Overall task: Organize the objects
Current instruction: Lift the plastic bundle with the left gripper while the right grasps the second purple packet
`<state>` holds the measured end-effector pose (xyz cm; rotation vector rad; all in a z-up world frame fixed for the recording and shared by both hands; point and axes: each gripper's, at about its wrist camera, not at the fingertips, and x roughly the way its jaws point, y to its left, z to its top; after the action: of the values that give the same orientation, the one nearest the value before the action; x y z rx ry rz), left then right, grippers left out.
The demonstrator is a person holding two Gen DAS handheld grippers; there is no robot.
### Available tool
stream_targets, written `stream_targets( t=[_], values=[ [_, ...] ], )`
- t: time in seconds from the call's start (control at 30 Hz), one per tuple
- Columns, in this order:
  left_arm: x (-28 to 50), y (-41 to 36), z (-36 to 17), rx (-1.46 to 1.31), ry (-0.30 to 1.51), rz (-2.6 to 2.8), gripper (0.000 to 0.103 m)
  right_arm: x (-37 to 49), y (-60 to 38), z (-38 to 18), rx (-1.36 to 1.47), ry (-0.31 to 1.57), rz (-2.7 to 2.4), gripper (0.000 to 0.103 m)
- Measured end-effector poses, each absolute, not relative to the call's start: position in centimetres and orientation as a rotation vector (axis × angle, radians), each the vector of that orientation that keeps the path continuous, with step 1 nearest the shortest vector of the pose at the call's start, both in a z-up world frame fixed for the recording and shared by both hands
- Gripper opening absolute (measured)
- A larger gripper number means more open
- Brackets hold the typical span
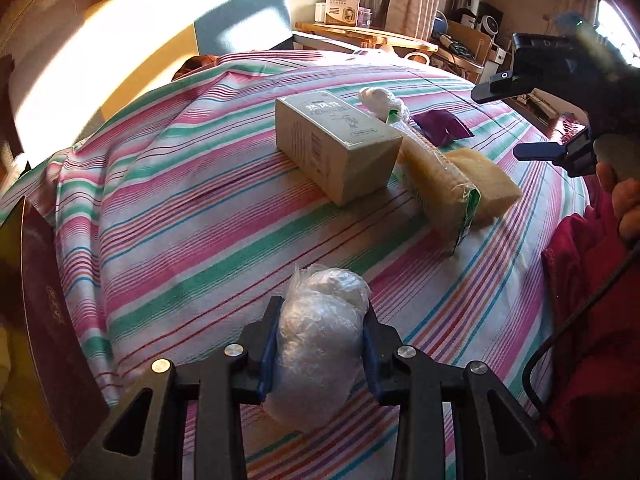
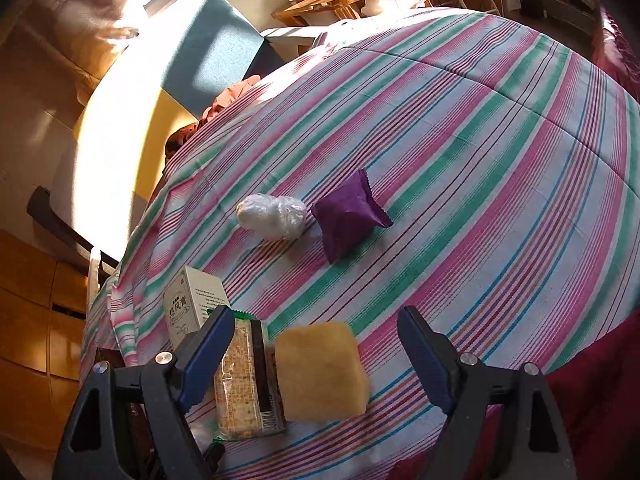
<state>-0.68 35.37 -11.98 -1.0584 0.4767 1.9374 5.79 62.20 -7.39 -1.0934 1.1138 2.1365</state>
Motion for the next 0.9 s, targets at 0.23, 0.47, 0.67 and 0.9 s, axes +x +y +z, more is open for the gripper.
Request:
stream_targets(
  t=[0.23, 0.47, 0.67, 0.9],
  values=[
    [-0.4, 34.7, -12.1, -1.035, 0.462, 1.946, 0.037, 1.9, 64.3, -7.4, -1.243, 0.869, 2.099, 0.085],
    [-0.7, 34.4, -12.2, -1.043, 0.416, 1.945, 0.038, -1.3, 66.9, -9.0, -1.291, 0.777, 2.055, 0.085],
    [-0.9, 34.4, -12.3, -1.05, 0.399, 1.944, 0.038, -2.4, 66.9, -10.2, -1.316, 0.724, 2.066, 0.085],
    [-0.7, 34.6, -12.3, -1.054, 0.399, 1.966, 0.038, -3.1, 66.6, -11.7, -1.406, 0.596, 2.027, 0.053]
  ],
)
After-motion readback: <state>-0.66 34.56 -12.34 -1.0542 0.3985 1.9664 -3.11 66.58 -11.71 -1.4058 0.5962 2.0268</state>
